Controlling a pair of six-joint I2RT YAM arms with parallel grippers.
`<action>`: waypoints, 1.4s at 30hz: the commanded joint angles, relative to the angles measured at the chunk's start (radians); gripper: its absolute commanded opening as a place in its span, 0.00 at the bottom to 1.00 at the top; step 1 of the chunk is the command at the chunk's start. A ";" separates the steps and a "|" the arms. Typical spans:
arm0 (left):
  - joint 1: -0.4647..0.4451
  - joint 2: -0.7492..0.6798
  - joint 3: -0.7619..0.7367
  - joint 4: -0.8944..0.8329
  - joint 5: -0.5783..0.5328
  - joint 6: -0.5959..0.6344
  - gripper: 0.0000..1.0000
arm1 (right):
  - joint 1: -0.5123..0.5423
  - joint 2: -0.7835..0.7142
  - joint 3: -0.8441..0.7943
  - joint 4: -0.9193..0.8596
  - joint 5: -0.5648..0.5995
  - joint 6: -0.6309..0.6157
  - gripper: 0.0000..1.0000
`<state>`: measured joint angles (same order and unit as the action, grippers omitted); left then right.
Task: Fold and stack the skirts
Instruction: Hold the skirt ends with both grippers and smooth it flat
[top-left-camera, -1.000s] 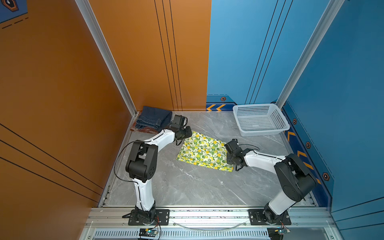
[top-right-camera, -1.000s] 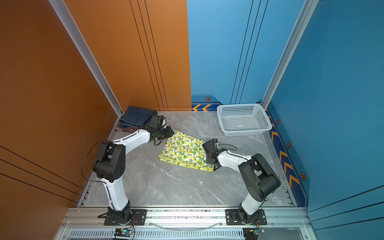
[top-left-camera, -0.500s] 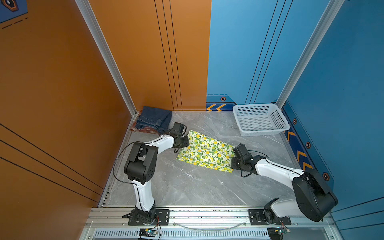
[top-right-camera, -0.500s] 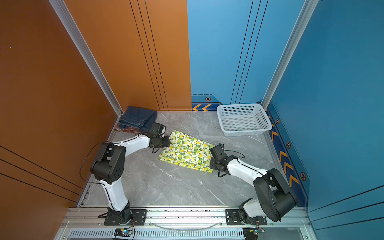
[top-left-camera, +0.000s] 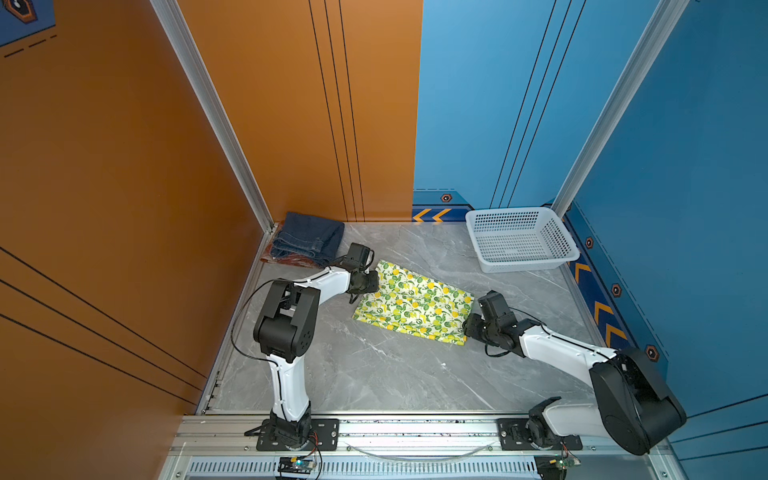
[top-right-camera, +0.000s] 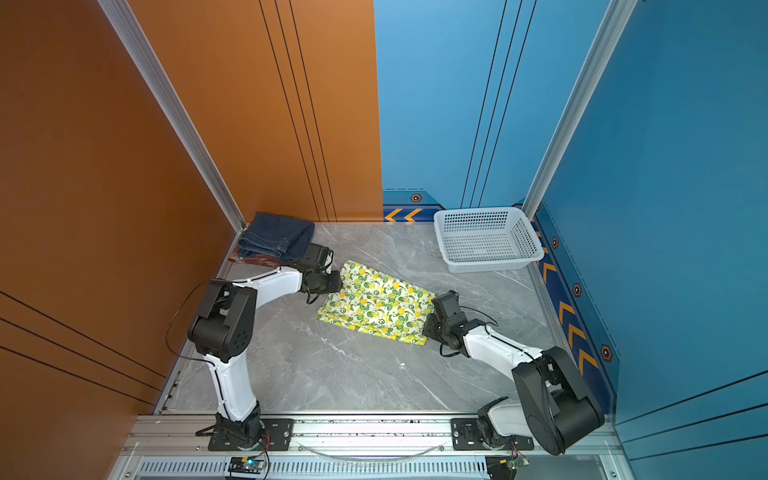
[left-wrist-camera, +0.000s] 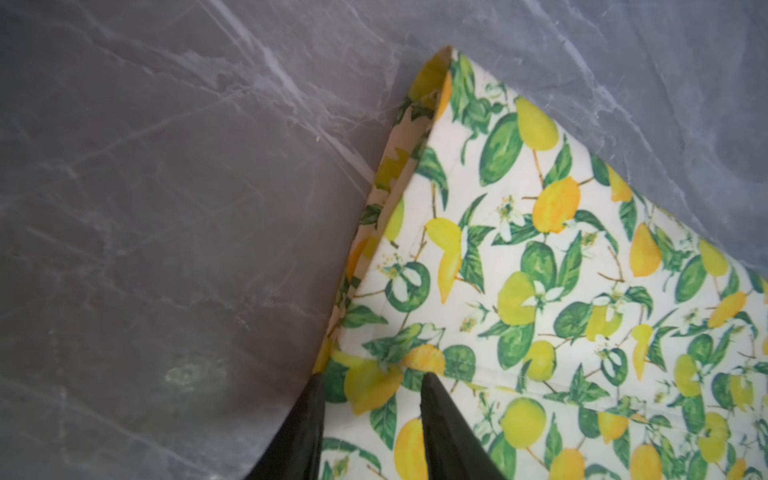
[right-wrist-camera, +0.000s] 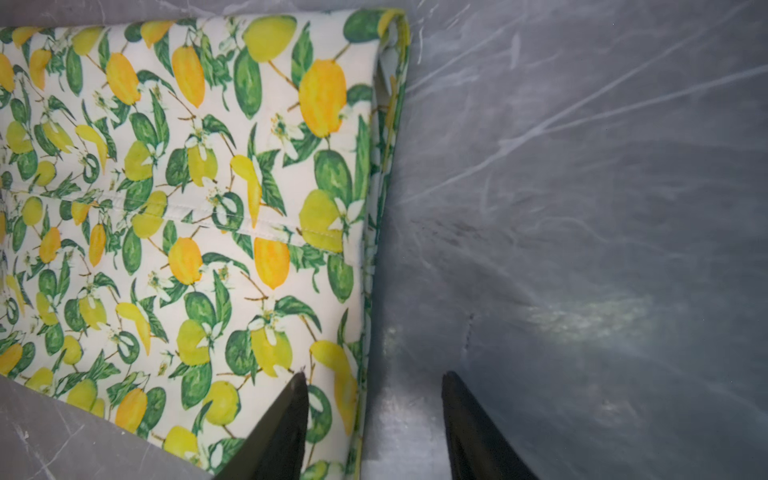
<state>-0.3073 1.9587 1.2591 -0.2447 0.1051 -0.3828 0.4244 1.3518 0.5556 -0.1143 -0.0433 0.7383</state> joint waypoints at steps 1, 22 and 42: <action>0.015 0.032 0.026 -0.019 0.003 0.019 0.52 | -0.010 -0.008 -0.016 0.029 -0.025 0.018 0.54; -0.041 0.115 0.054 -0.186 -0.085 0.038 0.35 | -0.032 0.137 -0.011 0.139 -0.093 0.104 0.50; -0.032 0.141 0.012 -0.146 -0.015 0.004 0.31 | -0.050 0.115 0.046 0.172 -0.123 0.102 0.00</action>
<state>-0.3389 2.0243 1.3376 -0.3061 0.0326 -0.3588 0.3767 1.5196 0.5720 0.1474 -0.1825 0.8814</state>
